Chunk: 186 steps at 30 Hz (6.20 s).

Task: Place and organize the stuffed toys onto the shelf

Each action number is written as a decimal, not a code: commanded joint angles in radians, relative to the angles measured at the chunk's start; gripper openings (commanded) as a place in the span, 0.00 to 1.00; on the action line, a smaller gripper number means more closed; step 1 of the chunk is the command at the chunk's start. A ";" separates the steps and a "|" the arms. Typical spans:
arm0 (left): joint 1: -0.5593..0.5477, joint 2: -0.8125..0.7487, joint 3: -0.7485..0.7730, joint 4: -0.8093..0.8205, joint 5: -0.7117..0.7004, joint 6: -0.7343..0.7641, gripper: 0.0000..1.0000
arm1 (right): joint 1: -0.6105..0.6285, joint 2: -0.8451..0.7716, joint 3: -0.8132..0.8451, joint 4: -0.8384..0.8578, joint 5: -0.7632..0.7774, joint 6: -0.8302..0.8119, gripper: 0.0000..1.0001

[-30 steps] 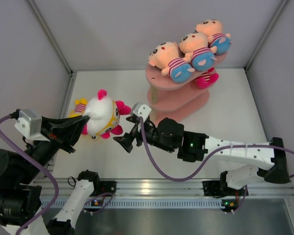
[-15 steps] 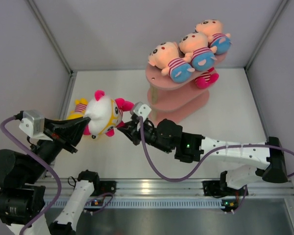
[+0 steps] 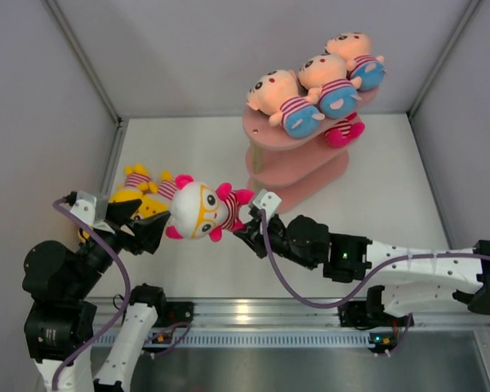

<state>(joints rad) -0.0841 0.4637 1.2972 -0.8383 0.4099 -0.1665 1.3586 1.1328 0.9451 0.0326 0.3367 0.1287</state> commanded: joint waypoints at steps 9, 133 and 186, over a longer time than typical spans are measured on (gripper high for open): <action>0.012 -0.103 -0.134 0.028 -0.375 0.255 0.81 | 0.000 -0.149 -0.190 -0.312 0.032 0.273 0.00; 0.107 -0.062 -1.001 0.890 -0.220 0.018 0.79 | -1.017 0.097 0.210 -0.356 -0.413 0.311 0.04; 0.346 0.903 -0.208 0.323 -0.524 0.800 0.89 | -1.010 -0.269 0.104 -0.663 -0.478 0.097 0.64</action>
<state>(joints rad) 0.2279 1.3849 1.0458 -0.4351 -0.1898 0.5583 0.3569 0.8856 1.0580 -0.6338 -0.1276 0.2527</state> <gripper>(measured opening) 0.871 0.640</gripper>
